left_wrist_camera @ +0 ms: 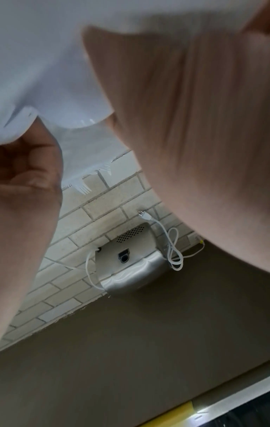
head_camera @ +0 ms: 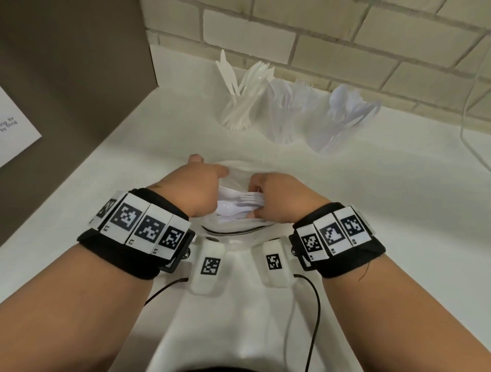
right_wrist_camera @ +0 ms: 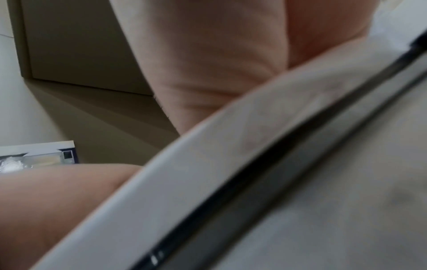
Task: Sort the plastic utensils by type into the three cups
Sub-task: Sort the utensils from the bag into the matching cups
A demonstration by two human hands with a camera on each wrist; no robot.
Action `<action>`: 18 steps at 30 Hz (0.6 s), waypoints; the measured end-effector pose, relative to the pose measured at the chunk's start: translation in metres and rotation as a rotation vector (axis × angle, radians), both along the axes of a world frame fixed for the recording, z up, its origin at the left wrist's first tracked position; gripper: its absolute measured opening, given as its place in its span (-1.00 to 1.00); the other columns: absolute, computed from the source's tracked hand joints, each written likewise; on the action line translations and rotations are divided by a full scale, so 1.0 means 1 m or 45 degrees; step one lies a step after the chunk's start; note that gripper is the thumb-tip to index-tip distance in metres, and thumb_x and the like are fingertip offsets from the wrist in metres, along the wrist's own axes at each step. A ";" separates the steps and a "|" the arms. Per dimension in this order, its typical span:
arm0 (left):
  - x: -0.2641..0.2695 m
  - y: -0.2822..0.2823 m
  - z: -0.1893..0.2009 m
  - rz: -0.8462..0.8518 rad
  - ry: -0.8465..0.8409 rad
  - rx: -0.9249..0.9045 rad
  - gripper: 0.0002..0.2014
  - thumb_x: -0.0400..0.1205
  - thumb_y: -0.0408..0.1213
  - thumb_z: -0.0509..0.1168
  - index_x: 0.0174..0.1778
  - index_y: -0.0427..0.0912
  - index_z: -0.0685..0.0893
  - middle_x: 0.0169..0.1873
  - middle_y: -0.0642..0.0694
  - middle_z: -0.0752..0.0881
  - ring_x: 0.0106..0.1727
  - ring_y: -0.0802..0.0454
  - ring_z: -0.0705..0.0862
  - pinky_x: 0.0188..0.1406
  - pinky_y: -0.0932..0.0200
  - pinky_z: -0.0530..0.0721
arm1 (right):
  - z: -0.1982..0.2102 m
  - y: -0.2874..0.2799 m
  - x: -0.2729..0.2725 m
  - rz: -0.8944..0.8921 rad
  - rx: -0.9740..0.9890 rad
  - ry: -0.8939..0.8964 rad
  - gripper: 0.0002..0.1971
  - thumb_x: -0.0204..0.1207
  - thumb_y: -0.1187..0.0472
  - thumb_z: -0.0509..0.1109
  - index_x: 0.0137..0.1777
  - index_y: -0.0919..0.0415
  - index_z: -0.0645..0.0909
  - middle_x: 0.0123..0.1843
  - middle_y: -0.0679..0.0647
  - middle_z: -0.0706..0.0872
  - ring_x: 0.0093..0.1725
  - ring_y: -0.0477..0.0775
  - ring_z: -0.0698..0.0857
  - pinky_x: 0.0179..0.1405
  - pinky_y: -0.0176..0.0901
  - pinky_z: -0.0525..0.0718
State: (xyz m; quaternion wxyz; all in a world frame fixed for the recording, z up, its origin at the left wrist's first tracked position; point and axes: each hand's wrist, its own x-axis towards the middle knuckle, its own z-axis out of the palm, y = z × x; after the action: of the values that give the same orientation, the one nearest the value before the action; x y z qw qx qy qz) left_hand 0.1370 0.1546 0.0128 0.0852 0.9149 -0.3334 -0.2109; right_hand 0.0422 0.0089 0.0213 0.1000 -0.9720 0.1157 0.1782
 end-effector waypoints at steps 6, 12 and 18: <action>0.001 0.000 -0.005 0.021 0.019 -0.214 -0.27 0.55 -0.47 0.22 0.61 0.13 0.22 0.49 -0.19 0.26 0.21 -0.17 0.62 0.16 0.13 0.59 | -0.011 0.004 -0.003 0.008 0.045 -0.095 -0.44 0.42 -0.01 0.48 0.42 -0.19 0.42 0.26 0.03 0.53 0.39 0.14 0.46 0.38 0.13 0.49; 0.003 0.005 0.001 -0.100 0.085 -0.195 -0.28 0.50 -0.32 0.34 0.58 0.16 0.27 0.26 -0.12 0.46 0.24 -0.09 0.56 0.14 0.20 0.53 | -0.015 0.006 -0.002 -0.013 0.028 0.022 -0.34 0.45 -0.07 0.43 0.52 0.00 0.30 0.44 0.08 0.48 0.48 0.22 0.40 0.47 0.20 0.41; 0.000 0.009 -0.001 -0.025 0.059 -0.082 -0.23 0.54 -0.43 0.19 0.60 0.27 0.13 0.34 -0.16 0.40 0.13 -0.14 0.62 0.04 0.13 0.62 | -0.007 0.012 0.004 0.017 -0.112 0.135 -0.47 0.49 -0.14 0.36 0.40 0.06 0.41 0.35 0.15 0.51 0.40 0.26 0.46 0.37 0.14 0.45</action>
State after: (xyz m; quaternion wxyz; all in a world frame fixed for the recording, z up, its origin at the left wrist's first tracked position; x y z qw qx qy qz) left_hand 0.1365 0.1637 0.0114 0.1203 0.9033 -0.3469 -0.2219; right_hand 0.0463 0.0212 0.0146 0.0496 -0.9654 0.1221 0.2248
